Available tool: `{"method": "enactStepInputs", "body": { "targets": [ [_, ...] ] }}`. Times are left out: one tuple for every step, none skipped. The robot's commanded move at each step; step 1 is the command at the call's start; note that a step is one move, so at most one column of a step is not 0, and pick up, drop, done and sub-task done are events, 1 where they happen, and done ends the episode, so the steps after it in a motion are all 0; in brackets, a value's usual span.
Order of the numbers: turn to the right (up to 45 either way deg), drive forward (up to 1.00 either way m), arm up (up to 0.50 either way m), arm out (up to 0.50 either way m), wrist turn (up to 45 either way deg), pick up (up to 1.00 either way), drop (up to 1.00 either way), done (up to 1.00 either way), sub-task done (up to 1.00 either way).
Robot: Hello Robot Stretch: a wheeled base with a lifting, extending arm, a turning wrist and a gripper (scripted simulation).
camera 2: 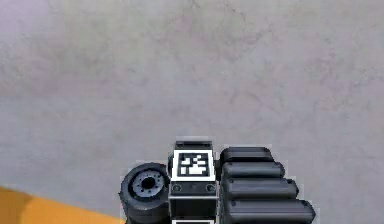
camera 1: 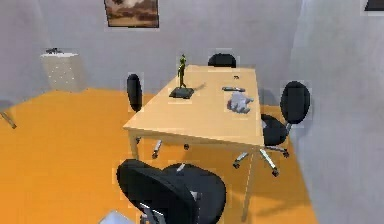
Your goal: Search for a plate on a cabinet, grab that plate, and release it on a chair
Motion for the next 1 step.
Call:
{"method": "enactStepInputs", "body": {
  "targets": [
    [-45.0, 0.0, 0.0, 0.0, 0.0, 0.0, 0.0, 0.0, 0.0]
  ]
}}
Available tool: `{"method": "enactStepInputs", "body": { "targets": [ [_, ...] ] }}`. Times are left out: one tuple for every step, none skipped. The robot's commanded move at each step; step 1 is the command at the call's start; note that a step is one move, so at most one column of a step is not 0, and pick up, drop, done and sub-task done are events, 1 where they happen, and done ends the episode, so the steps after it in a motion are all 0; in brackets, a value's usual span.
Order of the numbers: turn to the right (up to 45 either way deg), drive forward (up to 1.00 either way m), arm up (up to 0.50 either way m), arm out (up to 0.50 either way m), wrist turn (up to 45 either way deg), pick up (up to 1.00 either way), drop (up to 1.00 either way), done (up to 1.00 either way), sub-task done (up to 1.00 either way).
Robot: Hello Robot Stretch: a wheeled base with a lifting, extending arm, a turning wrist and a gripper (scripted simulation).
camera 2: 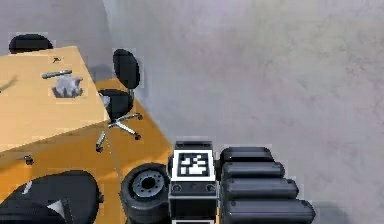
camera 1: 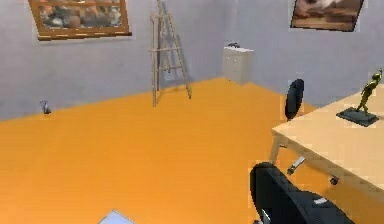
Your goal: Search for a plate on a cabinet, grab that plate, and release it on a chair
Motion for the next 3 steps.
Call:
{"method": "enactStepInputs", "body": {
  "targets": [
    [-45.0, 0.0, 0.0, 0.0, 0.0, 0.0, 0.0, 0.0, 0.0],
    [-24.0, 0.0, 0.0, 0.0, 0.0, 0.0, 0.0, 0.0, 0.0],
    [45.0, 0.0, 0.0, 0.0, 0.0, 0.0, 0.0, 0.0, 0.0]
  ]
}}
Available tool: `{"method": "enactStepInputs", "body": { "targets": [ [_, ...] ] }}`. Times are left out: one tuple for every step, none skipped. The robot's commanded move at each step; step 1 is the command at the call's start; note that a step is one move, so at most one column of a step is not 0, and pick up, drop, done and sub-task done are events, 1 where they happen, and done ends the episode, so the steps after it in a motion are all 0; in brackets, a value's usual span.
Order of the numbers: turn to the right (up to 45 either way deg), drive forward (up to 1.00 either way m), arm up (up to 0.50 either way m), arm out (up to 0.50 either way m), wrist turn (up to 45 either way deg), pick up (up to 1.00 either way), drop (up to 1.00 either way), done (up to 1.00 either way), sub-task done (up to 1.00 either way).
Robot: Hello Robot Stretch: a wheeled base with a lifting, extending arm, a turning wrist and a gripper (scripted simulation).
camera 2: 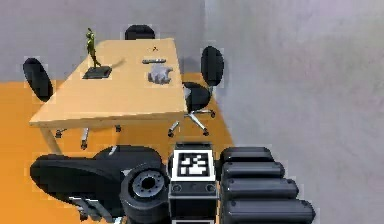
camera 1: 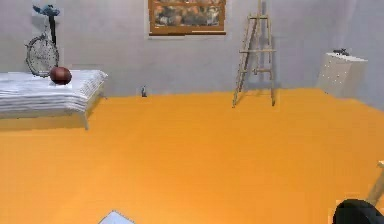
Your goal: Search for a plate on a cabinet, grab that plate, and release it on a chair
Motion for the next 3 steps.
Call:
{"method": "enactStepInputs", "body": {
  "targets": [
    [45.0, 0.0, 0.0, 0.0, 0.0, 0.0, 0.0, 0.0, 0.0],
    [45.0, 0.0, 0.0, 0.0, 0.0, 0.0, 0.0, 0.0, 0.0],
    [12.0, 0.0, 0.0, 0.0, 0.0, 0.0, 0.0, 0.0, 0.0]
  ]
}}
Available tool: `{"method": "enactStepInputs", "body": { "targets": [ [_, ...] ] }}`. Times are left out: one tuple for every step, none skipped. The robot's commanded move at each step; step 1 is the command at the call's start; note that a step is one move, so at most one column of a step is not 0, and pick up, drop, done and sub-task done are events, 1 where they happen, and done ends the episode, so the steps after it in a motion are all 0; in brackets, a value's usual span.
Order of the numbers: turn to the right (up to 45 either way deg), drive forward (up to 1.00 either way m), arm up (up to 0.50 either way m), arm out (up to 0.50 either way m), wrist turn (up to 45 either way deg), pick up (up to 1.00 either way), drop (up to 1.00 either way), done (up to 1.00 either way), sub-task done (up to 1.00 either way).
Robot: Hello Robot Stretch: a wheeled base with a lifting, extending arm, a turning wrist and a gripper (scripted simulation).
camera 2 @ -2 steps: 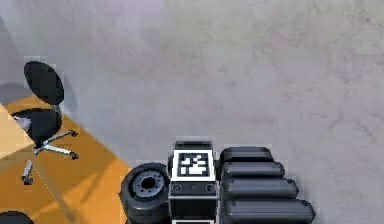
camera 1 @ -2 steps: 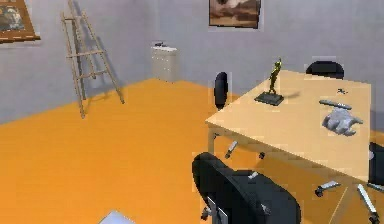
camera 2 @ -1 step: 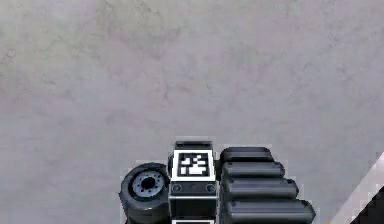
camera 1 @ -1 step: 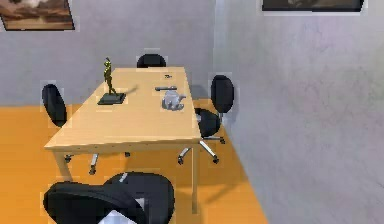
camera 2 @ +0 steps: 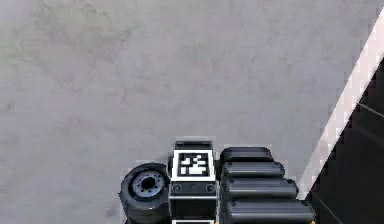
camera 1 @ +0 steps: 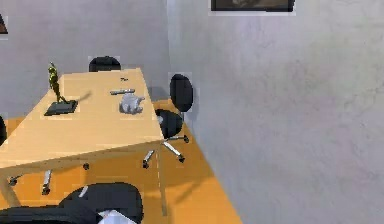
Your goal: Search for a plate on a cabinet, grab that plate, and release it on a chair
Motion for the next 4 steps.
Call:
{"method": "enactStepInputs", "body": {
  "targets": [
    [-45.0, 0.0, 0.0, 0.0, 0.0, 0.0, 0.0, 0.0, 0.0],
    [-45.0, 0.0, 0.0, 0.0, 0.0, 0.0, 0.0, 0.0, 0.0],
    [-45.0, 0.0, 0.0, 0.0, 0.0, 0.0, 0.0, 0.0, 0.0],
    [0.0, 0.0, 0.0, 0.48, 0.0, 0.0, 0.0, 0.0, 0.0]
  ]
}}
